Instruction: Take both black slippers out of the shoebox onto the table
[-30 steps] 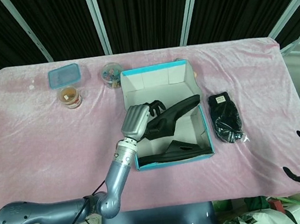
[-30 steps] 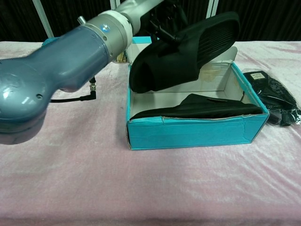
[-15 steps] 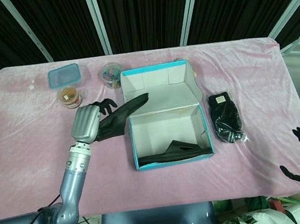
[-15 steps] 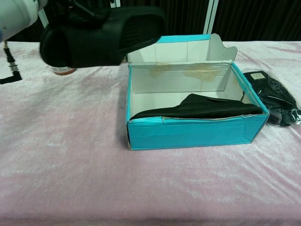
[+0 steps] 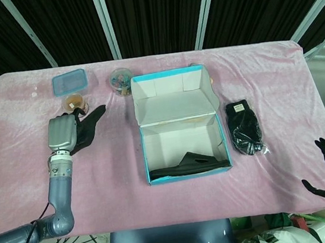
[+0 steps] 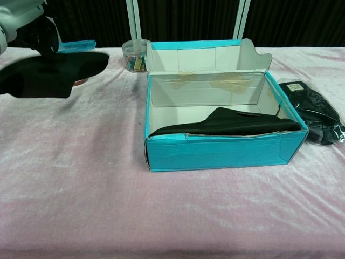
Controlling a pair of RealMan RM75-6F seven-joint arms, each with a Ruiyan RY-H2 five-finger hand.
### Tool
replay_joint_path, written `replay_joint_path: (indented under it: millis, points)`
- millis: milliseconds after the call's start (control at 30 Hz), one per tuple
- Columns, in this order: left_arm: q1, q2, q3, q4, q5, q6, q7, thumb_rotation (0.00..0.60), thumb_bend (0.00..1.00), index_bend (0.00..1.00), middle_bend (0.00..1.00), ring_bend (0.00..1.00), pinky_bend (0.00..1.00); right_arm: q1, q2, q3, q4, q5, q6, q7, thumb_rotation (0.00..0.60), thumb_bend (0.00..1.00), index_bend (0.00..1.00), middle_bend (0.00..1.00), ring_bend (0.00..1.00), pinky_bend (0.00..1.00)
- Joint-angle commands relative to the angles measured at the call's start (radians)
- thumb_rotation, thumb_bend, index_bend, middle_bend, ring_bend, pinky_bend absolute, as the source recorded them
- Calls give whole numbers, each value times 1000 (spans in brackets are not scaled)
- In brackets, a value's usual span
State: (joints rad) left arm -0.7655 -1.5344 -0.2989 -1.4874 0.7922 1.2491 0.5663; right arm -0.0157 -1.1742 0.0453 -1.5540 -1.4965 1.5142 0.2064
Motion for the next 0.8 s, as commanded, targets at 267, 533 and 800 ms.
replay_joint_path:
  millis: [267,533,800]
  points:
    - [55,56,17,-224,180,96,-78,600,0,41,179,62,119,-4,5,-1,-6,-3,8,-3,600,106,26,43,0,177]
    - [33,52,95,-364,332,88,47,600,0,107,219,83,130,1,3,-2,-10,-14,8,-10,600,106,26,43,0,177]
    - [-69,-111,64,-372,262,30,230,600,0,150,274,147,246,-7,1,-7,-6,-16,18,-3,600,106,26,43,0,177]
